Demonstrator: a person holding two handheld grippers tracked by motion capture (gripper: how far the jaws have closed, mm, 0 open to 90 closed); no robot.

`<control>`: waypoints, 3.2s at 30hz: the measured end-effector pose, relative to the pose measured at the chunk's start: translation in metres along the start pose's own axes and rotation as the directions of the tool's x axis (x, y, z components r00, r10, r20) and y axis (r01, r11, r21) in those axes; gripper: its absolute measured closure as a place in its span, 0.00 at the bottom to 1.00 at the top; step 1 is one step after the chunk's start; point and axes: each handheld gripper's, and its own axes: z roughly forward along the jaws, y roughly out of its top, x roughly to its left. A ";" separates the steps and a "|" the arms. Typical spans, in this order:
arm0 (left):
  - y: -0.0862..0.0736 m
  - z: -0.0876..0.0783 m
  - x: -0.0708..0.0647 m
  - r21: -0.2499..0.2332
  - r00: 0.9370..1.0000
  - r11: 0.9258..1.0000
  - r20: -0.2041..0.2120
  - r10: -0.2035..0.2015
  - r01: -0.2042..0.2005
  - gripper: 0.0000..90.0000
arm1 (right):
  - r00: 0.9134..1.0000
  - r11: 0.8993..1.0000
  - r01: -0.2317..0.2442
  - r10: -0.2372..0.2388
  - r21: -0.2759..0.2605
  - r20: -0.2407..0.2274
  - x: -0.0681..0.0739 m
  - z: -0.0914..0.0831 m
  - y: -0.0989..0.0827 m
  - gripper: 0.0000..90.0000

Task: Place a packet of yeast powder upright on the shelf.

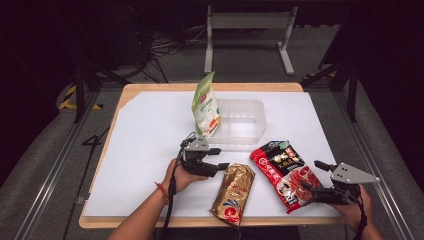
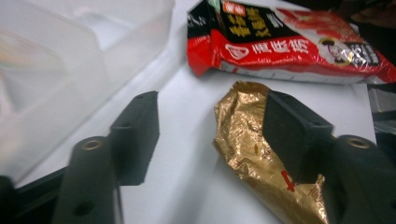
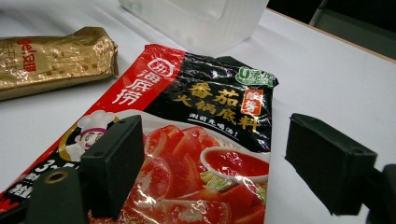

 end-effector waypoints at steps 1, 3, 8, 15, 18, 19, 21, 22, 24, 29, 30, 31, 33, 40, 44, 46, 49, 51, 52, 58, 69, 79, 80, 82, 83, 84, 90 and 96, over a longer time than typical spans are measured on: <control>0.000 0.004 0.000 0.008 1.000 1.000 0.006 0.000 0.000 0.38 | 1.000 1.000 -0.001 0.001 0.001 0.001 0.000 0.000 0.000 0.22; 0.001 0.012 -0.001 0.030 1.000 1.000 0.029 -0.011 0.010 0.36 | 1.000 1.000 -0.002 0.002 0.000 -0.001 0.000 0.000 0.000 0.22; 0.002 0.030 0.000 0.082 0.998 0.996 0.059 -0.021 0.016 0.33 | 1.000 1.000 -0.006 0.006 0.000 -0.004 -0.001 -0.001 -0.001 0.22; 0.004 0.044 0.003 0.113 0.994 0.993 0.095 -0.053 0.042 0.30 | 1.000 1.000 0.003 -0.003 0.004 -0.008 0.001 -0.001 -0.001 0.22; 0.002 0.049 0.004 0.130 0.990 0.990 0.126 -0.071 0.055 0.30 | 1.000 1.000 0.004 -0.004 0.008 -0.013 0.001 0.000 -0.001 0.22; 0.002 0.049 0.003 0.135 0.990 0.990 0.126 -0.067 0.050 0.30 | 1.000 1.000 0.003 -0.003 0.010 -0.013 0.002 0.000 -0.001 0.22; 0.002 0.050 0.002 0.146 0.984 0.988 0.156 -0.081 0.058 0.32 | 1.000 1.000 0.008 -0.008 0.008 -0.015 0.002 -0.001 -0.001 0.22; 0.003 0.052 0.000 0.156 0.981 0.987 0.176 -0.077 0.050 0.32 | 1.000 1.000 0.008 -0.008 0.007 -0.013 0.002 -0.001 -0.001 0.22; 0.003 0.052 -0.003 0.146 0.978 0.989 0.196 -0.064 0.035 0.40 | 1.000 1.000 0.005 -0.005 0.006 -0.014 0.001 -0.001 -0.001 0.22; 0.002 0.050 -0.004 0.120 0.984 0.991 0.161 -0.072 0.053 0.58 | 1.000 1.000 0.004 -0.004 0.014 -0.019 0.001 0.001 -0.001 0.22; 0.002 0.049 -0.004 0.109 0.985 0.992 0.153 -0.077 0.061 0.65 | 1.000 1.000 0.006 -0.006 0.016 -0.019 0.001 0.001 -0.001 0.22; 0.002 0.048 -0.004 0.102 0.989 0.993 0.132 -0.071 0.058 0.70 | 1.000 1.000 0.007 -0.007 0.017 -0.020 0.002 0.001 -0.001 0.22; 0.001 0.046 -0.007 0.078 0.994 0.996 0.098 -0.052 0.044 0.83 | 1.000 1.000 0.012 -0.012 0.016 -0.022 0.002 0.001 -0.001 0.22; 0.007 0.030 -0.010 -0.015 0.999 1.000 0.029 -0.024 0.025 0.96 | 0.999 1.000 0.022 -0.021 0.013 -0.028 0.002 0.001 0.000 0.22; 0.013 0.010 -0.007 -0.097 0.999 0.994 -0.005 -0.040 0.040 0.97 | 0.999 1.000 0.023 -0.022 0.015 -0.033 0.002 0.002 -0.001 0.22; 0.016 0.000 -0.007 -0.139 0.999 0.989 -0.008 -0.051 0.050 0.97 | 0.999 1.000 0.026 -0.026 0.015 -0.032 0.002 0.002 -0.001 0.22; 0.020 -0.015 -0.009 -0.185 0.999 0.982 -0.021 -0.050 0.045 0.97 | 0.999 1.000 0.024 -0.024 0.011 -0.032 0.002 0.001 0.000 0.22; 0.022 -0.025 -0.011 -0.221 0.998 0.974 -0.039 -0.049 0.039 0.97 | 0.999 1.000 0.023 -0.023 0.010 -0.028 0.002 0.000 0.000 0.22; 0.024 -0.030 -0.011 -0.237 0.998 0.971 -0.031 -0.052 0.044 0.97 | 0.999 1.000 0.021 -0.021 0.009 -0.029 0.002 0.000 0.000 0.22; 0.031 -0.059 -0.014 -0.332 0.993 0.942 -0.087 -0.077 0.044 0.98 | 0.999 1.000 0.020 -0.020 0.009 -0.025 0.002 0.000 0.000 0.22; 0.037 -0.081 -0.016 -0.418 0.990 0.908 -0.112 -0.081 0.027 0.98 | 1.000 1.000 0.022 -0.022 0.014 -0.019 0.001 0.000 -0.001 0.22; 0.067 -0.098 -0.012 -0.502 0.983 0.865 -0.153 -0.097 0.007 0.98 | 1.000 1.000 -0.004 0.004 -0.028 -0.003 -0.001 -0.006 -0.001 0.23; 0.071 -0.100 -0.012 -0.508 0.980 0.861 -0.173 -0.100 -0.001 0.98 | 1.000 1.000 -0.010 0.010 -0.024 -0.003 -0.003 -0.005 -0.002 0.22; 0.078 -0.104 -0.009 -0.531 0.974 0.847 -0.192 -0.121 0.000 0.98 | 1.000 1.000 -0.017 0.017 -0.015 -0.003 -0.004 -0.004 -0.003 0.22; 0.081 -0.105 -0.006 -0.542 0.970 0.840 -0.202 -0.134 0.004 0.98 | 1.000 1.000 -0.017 0.017 -0.015 -0.004 -0.004 -0.004 -0.004 0.22; 0.083 -0.105 -0.003 -0.539 0.968 0.842 -0.212 -0.137 0.001 0.98 | 1.000 1.000 -0.015 0.015 -0.016 -0.004 -0.003 -0.005 -0.004 0.22; 0.092 -0.093 0.012 -0.561 0.946 0.827 -0.247 -0.210 0.037 0.98 | 1.000 1.000 -0.008 0.008 -0.016 -0.002 -0.002 -0.005 -0.004 0.22; 0.101 -0.079 0.025 -0.542 0.914 0.839 -0.317 -0.253 0.045 0.98 | 1.000 1.000 -0.004 0.004 -0.011 -0.005 -0.003 -0.004 -0.005 0.22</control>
